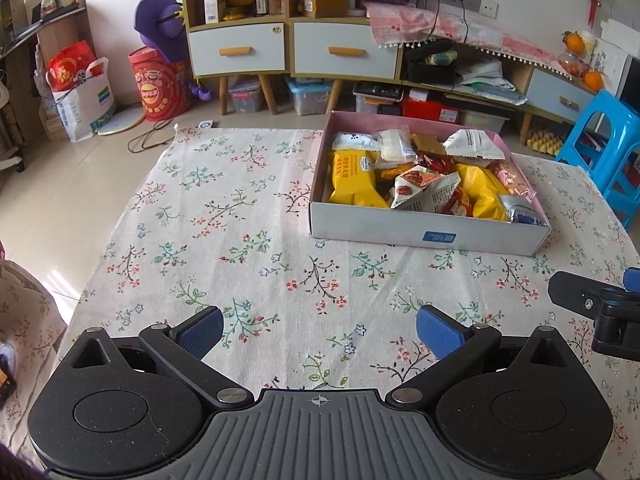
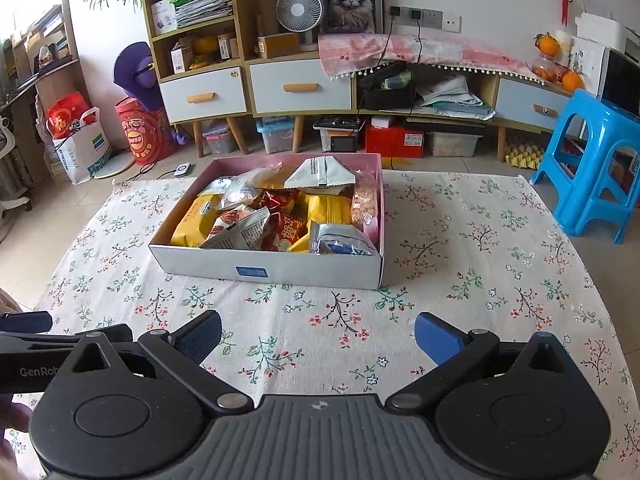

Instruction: Organize snacks

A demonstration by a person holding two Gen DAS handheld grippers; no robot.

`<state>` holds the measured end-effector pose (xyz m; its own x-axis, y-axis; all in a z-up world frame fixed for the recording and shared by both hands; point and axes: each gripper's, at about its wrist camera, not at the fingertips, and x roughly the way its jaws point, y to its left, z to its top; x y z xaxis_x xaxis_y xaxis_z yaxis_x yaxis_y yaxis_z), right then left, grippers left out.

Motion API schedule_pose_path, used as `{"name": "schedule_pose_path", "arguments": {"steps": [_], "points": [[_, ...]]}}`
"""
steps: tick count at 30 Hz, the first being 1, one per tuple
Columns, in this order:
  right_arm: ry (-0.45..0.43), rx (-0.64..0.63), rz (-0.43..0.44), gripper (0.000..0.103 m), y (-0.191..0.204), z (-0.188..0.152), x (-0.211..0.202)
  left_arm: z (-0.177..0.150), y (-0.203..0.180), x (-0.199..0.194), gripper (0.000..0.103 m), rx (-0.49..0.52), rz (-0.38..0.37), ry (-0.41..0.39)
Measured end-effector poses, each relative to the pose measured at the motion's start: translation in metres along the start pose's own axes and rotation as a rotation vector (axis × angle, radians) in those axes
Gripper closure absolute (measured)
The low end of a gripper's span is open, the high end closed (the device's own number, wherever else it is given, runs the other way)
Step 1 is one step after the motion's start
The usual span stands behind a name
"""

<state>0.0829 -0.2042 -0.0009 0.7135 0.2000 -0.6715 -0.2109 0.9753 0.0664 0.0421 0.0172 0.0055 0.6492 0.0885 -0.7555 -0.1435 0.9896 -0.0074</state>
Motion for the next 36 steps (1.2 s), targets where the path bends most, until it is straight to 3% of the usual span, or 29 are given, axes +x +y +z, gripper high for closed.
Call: {"name": "schedule_pose_path", "arguments": {"steps": [36], "points": [[0.002, -0.032, -0.008, 0.01, 0.0072, -0.0013, 0.0013, -0.0017, 0.0012, -0.0003, 0.0, -0.018, -0.02, 0.013]]}}
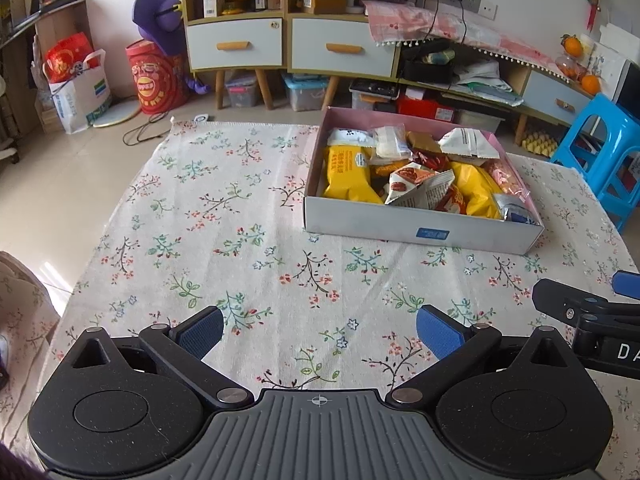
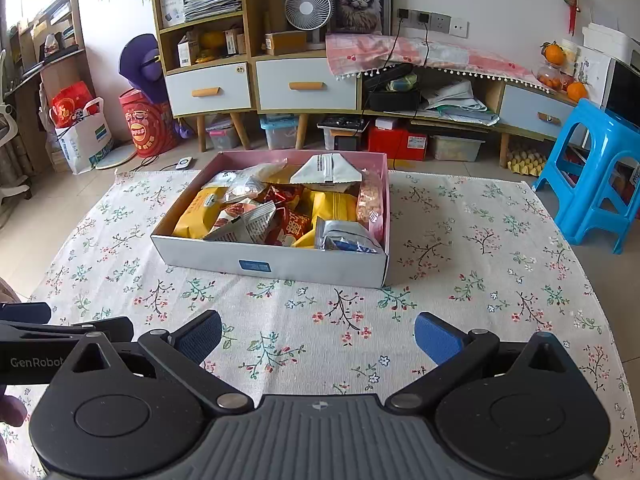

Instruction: Organize snacks

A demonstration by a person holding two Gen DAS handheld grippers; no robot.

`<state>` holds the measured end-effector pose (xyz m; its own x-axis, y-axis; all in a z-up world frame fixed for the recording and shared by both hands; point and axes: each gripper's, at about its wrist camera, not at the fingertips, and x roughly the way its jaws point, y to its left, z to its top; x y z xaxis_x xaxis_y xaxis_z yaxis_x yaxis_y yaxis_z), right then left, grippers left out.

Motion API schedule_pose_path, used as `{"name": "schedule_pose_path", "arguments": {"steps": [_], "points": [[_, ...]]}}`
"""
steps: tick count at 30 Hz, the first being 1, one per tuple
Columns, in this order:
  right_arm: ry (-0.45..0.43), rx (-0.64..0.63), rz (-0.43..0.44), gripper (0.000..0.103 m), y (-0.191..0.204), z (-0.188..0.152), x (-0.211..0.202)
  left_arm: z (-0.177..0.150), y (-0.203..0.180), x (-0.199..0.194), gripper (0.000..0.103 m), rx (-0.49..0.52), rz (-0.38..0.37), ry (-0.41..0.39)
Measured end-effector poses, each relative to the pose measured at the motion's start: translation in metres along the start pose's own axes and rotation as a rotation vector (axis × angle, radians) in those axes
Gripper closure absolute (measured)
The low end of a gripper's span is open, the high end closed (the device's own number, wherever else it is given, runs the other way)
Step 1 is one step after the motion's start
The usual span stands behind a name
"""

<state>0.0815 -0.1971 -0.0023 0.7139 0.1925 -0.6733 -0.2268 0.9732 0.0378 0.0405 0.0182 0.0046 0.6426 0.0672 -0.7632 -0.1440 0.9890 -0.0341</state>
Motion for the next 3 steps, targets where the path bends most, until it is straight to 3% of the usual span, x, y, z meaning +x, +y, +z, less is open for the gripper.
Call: {"name": "schedule_pose_path", "arguments": {"steps": [3], "points": [[0.001, -0.006, -0.001, 0.01, 0.0004, -0.001, 0.0007, -0.0009, -0.0002, 0.0013, 0.0, 0.004, -0.002, 0.003]]}}
